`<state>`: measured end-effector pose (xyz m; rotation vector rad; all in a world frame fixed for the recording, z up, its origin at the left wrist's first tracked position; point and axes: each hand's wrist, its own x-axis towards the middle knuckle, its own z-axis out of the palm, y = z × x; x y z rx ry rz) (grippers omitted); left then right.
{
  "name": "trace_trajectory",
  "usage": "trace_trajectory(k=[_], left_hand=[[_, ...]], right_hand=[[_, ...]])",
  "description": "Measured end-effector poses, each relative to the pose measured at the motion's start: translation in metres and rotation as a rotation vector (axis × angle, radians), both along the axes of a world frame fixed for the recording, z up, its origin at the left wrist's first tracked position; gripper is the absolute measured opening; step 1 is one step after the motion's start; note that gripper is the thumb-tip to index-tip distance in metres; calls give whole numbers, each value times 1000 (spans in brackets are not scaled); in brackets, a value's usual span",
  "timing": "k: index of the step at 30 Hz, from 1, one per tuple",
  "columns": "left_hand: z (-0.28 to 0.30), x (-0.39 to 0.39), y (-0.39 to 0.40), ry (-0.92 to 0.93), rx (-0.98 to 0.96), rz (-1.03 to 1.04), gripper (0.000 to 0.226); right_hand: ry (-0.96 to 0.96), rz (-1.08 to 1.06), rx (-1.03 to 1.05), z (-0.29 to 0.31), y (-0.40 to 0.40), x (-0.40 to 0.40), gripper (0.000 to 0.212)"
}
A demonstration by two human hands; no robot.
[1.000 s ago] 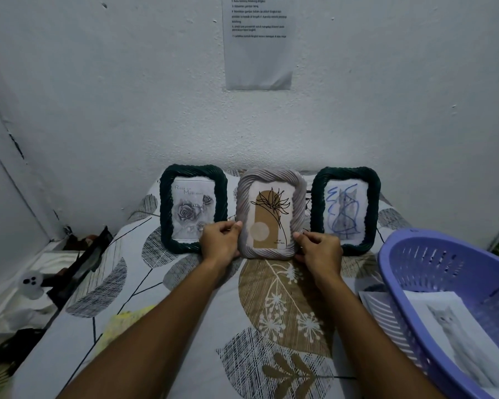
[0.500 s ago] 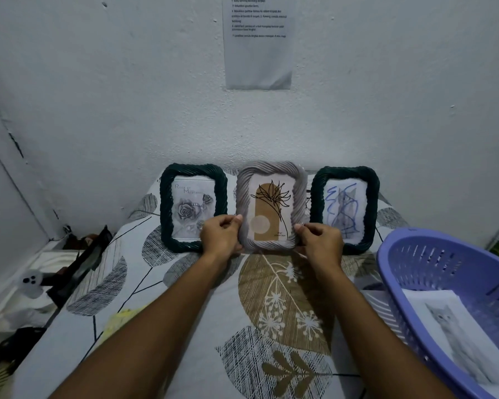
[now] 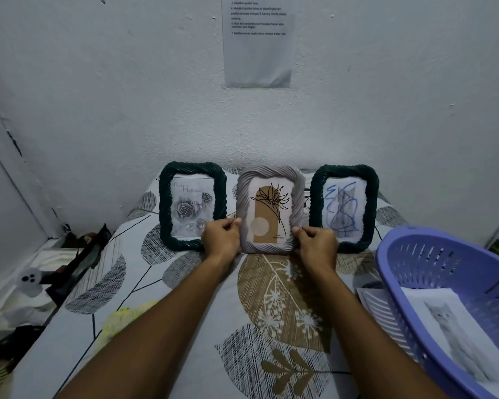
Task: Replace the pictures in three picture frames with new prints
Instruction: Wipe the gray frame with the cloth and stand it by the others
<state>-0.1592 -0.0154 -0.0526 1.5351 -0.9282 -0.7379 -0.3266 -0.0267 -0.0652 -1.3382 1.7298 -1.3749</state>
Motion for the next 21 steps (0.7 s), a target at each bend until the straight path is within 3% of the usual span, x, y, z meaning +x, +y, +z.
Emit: trace_trajectory(k=[21], left_hand=[[-7,8,9,171,56,-109,24]], right_hand=[[28,15,30,5,15,-2,19]])
